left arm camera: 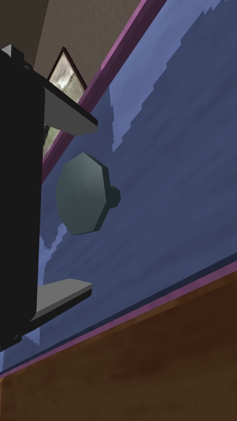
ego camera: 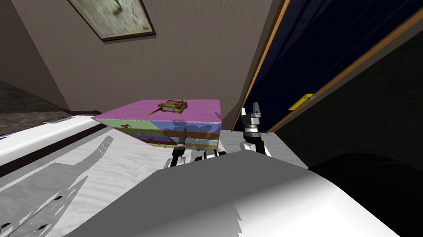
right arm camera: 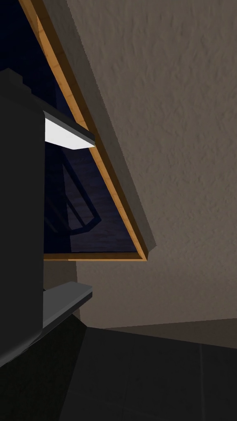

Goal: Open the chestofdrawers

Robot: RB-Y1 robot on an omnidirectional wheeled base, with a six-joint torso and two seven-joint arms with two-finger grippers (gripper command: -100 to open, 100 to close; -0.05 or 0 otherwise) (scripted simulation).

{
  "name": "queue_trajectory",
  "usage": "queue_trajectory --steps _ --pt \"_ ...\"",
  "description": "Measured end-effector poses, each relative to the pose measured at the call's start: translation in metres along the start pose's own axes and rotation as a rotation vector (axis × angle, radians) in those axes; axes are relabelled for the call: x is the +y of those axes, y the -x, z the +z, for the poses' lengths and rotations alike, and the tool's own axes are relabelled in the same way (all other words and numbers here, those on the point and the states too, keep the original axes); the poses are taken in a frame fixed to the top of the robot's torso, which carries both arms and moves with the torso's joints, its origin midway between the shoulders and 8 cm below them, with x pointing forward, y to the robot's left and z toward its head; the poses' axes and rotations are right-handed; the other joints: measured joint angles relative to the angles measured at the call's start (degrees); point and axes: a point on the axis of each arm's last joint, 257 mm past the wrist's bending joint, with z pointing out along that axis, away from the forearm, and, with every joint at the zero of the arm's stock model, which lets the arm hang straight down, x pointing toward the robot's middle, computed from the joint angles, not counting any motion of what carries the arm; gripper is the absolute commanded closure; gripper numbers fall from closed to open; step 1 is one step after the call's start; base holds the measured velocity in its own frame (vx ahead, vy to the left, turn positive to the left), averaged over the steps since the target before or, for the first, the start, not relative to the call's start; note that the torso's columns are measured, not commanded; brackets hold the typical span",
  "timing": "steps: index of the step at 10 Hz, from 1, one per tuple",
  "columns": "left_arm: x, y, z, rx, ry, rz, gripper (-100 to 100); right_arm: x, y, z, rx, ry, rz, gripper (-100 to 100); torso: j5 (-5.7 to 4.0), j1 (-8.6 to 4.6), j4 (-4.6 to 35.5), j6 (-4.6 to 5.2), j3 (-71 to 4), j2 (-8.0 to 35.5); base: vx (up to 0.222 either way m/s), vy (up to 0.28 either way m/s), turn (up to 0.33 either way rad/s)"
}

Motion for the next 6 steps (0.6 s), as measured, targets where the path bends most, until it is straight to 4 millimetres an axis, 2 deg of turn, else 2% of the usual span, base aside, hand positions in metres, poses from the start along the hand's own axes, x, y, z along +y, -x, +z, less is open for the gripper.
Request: queue_trajectory --steps 5,6 --pt "0.01 0.022 0.032 -0.034 0.023 0.006 -100 0.0 0.0 0.0 0.0 0.0 0.0 0 -0.03 -0.1 -0.1 -0.01 -0.1 -0.2 -0.043 -0.01 -0.069" --pt "0.011 0.023 0.033 -0.034 0.025 0.006 100 0.0 0.0 0.0 0.0 0.0 0.0 0 -0.02 -0.06 -0.1 -0.04 -0.1 -0.2 0.025 0.001 0.107"
